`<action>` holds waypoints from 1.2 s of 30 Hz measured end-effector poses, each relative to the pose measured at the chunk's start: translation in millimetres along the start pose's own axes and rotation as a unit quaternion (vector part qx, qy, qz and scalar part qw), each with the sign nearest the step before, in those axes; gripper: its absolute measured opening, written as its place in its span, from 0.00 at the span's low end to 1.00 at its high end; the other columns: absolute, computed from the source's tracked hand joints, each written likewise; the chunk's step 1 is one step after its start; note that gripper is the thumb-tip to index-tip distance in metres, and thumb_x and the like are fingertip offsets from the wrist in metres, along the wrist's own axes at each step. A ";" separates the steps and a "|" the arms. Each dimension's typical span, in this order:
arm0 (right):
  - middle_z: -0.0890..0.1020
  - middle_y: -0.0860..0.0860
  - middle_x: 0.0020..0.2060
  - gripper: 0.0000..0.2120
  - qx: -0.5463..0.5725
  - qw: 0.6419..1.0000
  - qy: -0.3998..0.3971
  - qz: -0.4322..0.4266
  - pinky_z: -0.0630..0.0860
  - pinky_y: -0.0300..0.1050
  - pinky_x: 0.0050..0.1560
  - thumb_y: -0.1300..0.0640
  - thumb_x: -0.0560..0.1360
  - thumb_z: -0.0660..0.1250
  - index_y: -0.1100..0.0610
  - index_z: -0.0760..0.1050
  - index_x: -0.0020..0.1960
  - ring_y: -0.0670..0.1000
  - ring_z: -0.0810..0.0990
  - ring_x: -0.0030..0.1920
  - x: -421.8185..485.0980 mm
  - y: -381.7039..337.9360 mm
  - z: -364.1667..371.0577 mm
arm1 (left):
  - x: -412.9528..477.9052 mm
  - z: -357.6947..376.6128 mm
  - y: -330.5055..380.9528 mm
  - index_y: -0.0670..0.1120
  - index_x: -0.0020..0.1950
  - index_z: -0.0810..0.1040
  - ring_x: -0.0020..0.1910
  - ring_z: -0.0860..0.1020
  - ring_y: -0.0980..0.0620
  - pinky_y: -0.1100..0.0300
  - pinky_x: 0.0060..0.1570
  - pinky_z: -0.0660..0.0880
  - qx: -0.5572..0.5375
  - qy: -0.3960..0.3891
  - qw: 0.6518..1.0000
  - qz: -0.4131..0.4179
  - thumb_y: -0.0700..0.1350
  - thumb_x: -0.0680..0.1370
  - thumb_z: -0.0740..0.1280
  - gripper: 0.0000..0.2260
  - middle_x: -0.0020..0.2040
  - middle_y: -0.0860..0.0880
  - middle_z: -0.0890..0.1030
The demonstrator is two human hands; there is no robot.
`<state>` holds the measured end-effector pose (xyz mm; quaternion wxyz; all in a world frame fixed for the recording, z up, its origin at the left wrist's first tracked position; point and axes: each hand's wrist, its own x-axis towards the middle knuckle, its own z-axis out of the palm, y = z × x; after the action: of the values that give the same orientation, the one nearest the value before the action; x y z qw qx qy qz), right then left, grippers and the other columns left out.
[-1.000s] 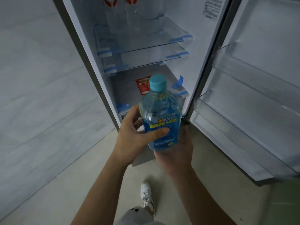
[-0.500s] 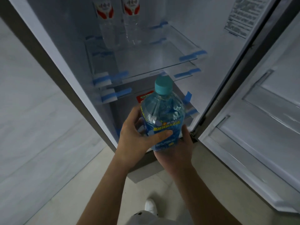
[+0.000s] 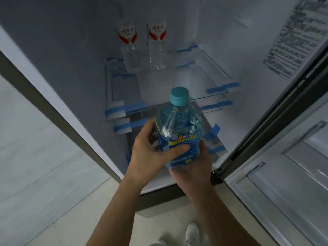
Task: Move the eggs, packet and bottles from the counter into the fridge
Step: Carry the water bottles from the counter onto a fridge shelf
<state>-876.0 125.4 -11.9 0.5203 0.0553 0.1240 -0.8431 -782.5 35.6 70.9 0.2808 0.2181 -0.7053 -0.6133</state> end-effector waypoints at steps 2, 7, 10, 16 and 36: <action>0.74 0.60 0.72 0.31 -0.007 1.000 0.000 0.003 0.72 0.57 0.69 0.38 0.82 0.51 0.58 0.70 0.75 0.60 0.73 0.72 5.9 -6.9 8.6 | 7.3 2.5 4.5 0.47 0.65 0.75 0.60 0.80 0.47 0.44 0.60 0.78 -0.007 0.008 1.000 0.005 0.40 0.65 0.81 0.31 0.60 0.50 0.82; 0.77 0.61 0.69 0.30 -0.024 1.000 -0.006 0.000 0.71 0.56 0.69 0.39 0.82 0.52 0.59 0.76 0.70 0.60 0.76 0.68 16.1 -24.5 34.3 | 24.7 7.6 22.6 0.47 0.64 0.76 0.60 0.81 0.48 0.44 0.60 0.78 -0.017 0.021 0.999 0.028 0.39 0.65 0.81 0.29 0.59 0.50 0.83; 0.77 0.60 0.68 0.30 -0.050 0.999 -0.007 -0.001 0.71 0.55 0.70 0.39 0.83 0.52 0.59 0.75 0.70 0.59 0.76 0.68 22.2 -36.0 53.9 | 38.1 10.8 37.3 0.46 0.64 0.76 0.59 0.81 0.48 0.46 0.60 0.79 -0.024 0.029 0.998 0.050 0.40 0.65 0.80 0.29 0.58 0.49 0.83; 0.78 0.62 0.66 0.30 -0.087 0.996 -0.016 -0.020 0.70 0.58 0.69 0.40 0.83 0.51 0.60 0.79 0.66 0.61 0.78 0.66 41.4 -61.8 96.2 | 75.5 12.8 62.0 0.48 0.62 0.77 0.60 0.80 0.46 0.43 0.58 0.79 -0.038 0.042 0.996 0.076 0.45 0.65 0.81 0.27 0.58 0.48 0.83; 0.76 0.59 0.69 0.19 -0.578 0.766 0.172 -0.224 0.72 0.47 0.65 0.54 0.82 0.63 0.62 0.73 0.70 0.54 0.77 0.65 110.0 -168.4 117.5 | 224.3 62.5 46.1 0.49 0.64 0.75 0.49 0.83 0.56 0.65 0.43 0.80 -0.026 0.091 0.995 0.042 0.44 0.65 0.82 0.30 0.54 0.53 0.82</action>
<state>-1071.6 71.1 102.3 0.2199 -0.1408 0.6839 -0.6813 -989.9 -57.2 139.6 0.3750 0.2353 -0.6692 -0.5968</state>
